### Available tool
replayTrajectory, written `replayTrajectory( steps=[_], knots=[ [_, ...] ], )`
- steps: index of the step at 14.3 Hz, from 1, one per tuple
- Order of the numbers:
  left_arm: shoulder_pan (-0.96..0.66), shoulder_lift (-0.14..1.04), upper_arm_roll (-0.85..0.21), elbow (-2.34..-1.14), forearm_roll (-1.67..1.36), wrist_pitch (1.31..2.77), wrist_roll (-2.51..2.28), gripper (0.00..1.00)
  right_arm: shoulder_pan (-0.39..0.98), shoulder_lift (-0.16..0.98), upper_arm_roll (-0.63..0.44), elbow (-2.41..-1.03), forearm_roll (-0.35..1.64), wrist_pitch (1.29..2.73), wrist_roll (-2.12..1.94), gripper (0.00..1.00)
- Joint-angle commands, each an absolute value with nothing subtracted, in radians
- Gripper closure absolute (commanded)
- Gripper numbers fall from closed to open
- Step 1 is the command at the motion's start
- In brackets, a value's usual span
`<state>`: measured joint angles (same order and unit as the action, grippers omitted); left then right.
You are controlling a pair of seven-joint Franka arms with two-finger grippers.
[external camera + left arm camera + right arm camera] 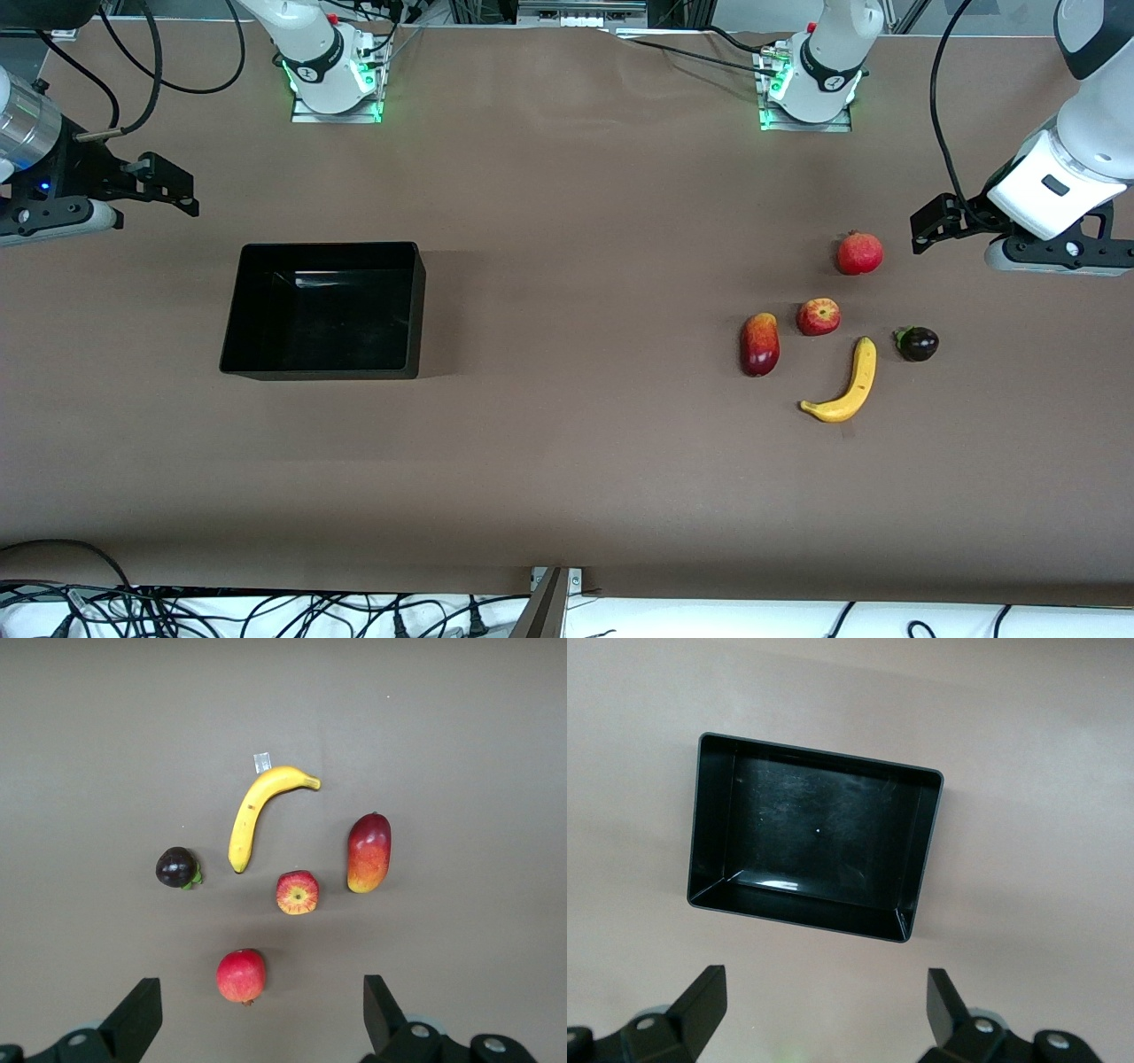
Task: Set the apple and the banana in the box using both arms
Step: 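Move the right gripper down to the rim of the black box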
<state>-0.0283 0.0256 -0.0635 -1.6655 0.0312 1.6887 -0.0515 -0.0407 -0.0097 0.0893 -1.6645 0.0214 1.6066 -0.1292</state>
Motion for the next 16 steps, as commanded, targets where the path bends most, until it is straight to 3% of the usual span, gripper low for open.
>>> replayTrajectory(
  steps=[1,9,16],
  knots=[
    [-0.026,0.046,-0.064,-1.629,0.046,1.674,-0.046,0.00,-0.057,-0.015,0.103,-1.654,0.009,1.606,-0.120,0.00],
    [-0.028,0.046,-0.064,-1.631,0.048,1.671,-0.046,0.00,-0.057,0.014,0.103,-1.678,-0.035,1.612,-0.121,0.00],
    [-0.029,0.046,-0.064,-1.631,0.048,1.671,-0.044,0.00,-0.066,0.092,0.014,-2.006,-0.084,2.014,-0.081,0.00]
  ],
)
